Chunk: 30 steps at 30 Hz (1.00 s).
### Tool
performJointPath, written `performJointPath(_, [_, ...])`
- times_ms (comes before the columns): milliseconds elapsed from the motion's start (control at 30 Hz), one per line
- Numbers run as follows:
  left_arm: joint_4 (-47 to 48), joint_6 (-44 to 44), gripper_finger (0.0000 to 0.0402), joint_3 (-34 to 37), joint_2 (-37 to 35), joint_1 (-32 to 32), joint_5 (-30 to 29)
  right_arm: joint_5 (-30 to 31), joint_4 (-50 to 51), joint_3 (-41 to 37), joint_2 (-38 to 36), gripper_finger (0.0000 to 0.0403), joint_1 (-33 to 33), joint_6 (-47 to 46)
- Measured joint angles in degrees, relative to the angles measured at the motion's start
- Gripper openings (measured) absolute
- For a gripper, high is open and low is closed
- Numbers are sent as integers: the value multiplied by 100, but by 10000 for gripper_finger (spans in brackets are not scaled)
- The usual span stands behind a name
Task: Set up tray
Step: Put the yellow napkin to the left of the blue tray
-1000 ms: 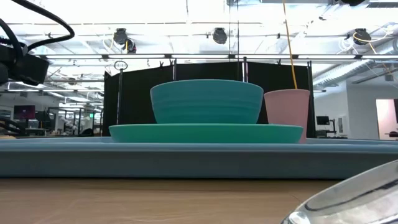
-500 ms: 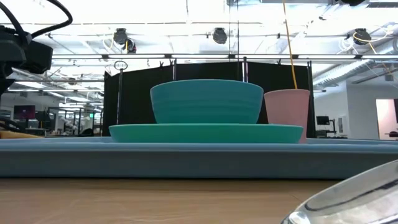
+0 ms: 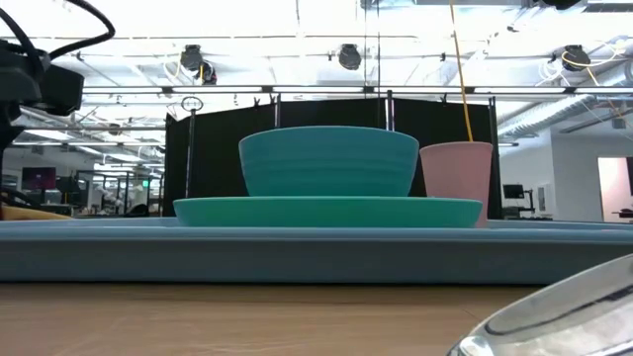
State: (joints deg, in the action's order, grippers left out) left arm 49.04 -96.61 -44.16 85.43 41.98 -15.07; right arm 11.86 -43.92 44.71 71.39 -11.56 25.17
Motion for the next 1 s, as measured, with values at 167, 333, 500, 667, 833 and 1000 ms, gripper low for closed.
performJointPath(167, [189, -85, 5, 0, -90, 7, -5, 0, 0, 0, 1, 187, 1, 3])
performJointPath(333, [182, -87, 7, -4, -509, 35, -304, 0, 0, 0, 1, 187, 1, 87])
performJointPath(500, [55, -100, 9, -7, -835, -15, -676, 0, 2, 0, 1, 187, 1, 87])
performJointPath(667, [-239, 213, 10, -7, -863, -174, -716, 0, 1, 0, 1, 187, 1, 90])
performJointPath(833, [-662, 555, 10, -9, -864, -184, -1161, 0, 0, 0, 1, 187, 1, 104])
performJointPath(1000, [-633, 534, 5, -9, -863, -223, -1363, 0, 1, 0, 1, 187, 3, 105])
